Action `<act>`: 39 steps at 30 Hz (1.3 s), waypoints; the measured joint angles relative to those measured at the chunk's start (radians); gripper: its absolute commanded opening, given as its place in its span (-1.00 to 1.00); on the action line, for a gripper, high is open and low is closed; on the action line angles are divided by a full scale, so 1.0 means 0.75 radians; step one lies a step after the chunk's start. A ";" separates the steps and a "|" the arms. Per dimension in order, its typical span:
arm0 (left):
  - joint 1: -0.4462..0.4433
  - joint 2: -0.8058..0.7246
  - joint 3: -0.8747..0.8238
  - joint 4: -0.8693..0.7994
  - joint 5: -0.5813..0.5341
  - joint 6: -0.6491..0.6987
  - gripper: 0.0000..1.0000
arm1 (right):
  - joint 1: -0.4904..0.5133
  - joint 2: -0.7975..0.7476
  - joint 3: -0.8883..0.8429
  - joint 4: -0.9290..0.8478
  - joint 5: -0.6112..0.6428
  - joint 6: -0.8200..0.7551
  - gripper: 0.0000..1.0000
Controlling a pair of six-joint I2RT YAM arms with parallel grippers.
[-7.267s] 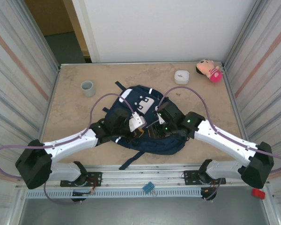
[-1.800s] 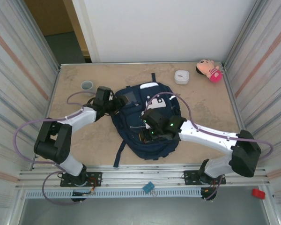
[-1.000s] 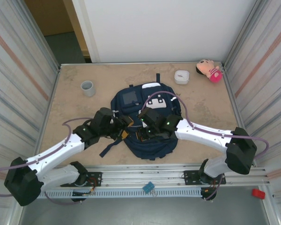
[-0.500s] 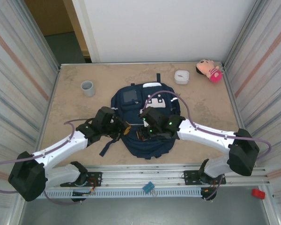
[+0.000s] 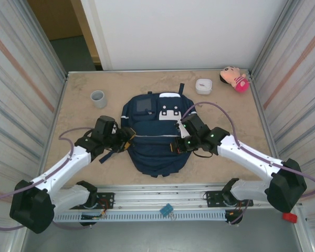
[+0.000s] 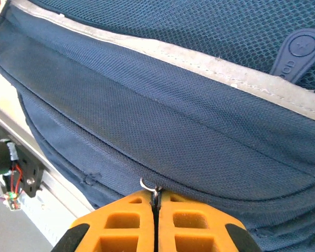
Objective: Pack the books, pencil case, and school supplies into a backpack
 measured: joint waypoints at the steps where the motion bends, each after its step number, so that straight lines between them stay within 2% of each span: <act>1: -0.017 -0.007 0.030 -0.026 -0.040 0.086 0.40 | -0.006 0.000 0.000 0.002 -0.018 -0.005 -1.00; 5: -0.115 -0.048 0.131 -0.038 -0.132 0.489 0.36 | -0.041 0.000 -0.002 0.019 -0.090 -0.021 -1.00; 8: -0.195 -0.062 0.149 -0.001 -0.138 0.875 0.34 | -0.055 0.004 -0.002 0.026 -0.132 -0.027 -1.00; 13: -0.337 0.024 0.168 0.013 -0.003 1.566 0.34 | -0.062 0.006 -0.002 0.031 -0.163 -0.030 -1.00; 17: -0.389 0.192 0.251 0.005 0.081 1.917 0.33 | -0.063 0.017 -0.002 0.032 -0.170 -0.030 -1.00; 22: -0.442 0.359 0.332 0.067 0.110 2.146 -0.07 | -0.064 0.021 -0.002 0.033 -0.176 -0.029 -1.00; 25: -0.456 0.429 0.350 0.099 0.115 2.231 -0.20 | -0.077 0.021 -0.003 0.034 -0.192 -0.030 -1.00; 29: -0.455 0.453 0.351 0.090 0.114 2.337 -0.77 | -0.122 0.016 -0.011 0.037 -0.235 -0.035 -1.00; 30: -0.452 0.449 0.348 0.096 0.113 2.365 -0.84 | -0.137 0.011 -0.019 0.043 -0.246 -0.040 -1.00; 35: -0.413 0.375 0.298 0.115 0.127 2.459 -0.89 | -0.208 -0.025 -0.031 0.024 -0.281 -0.090 -1.00; 37: -0.381 0.333 0.271 0.114 0.149 2.481 -0.85 | -0.240 -0.035 -0.031 0.008 -0.290 -0.110 -1.00; 39: -0.352 0.282 0.236 0.113 0.163 2.509 -0.73 | -0.277 -0.041 -0.038 -0.010 -0.301 -0.134 -1.00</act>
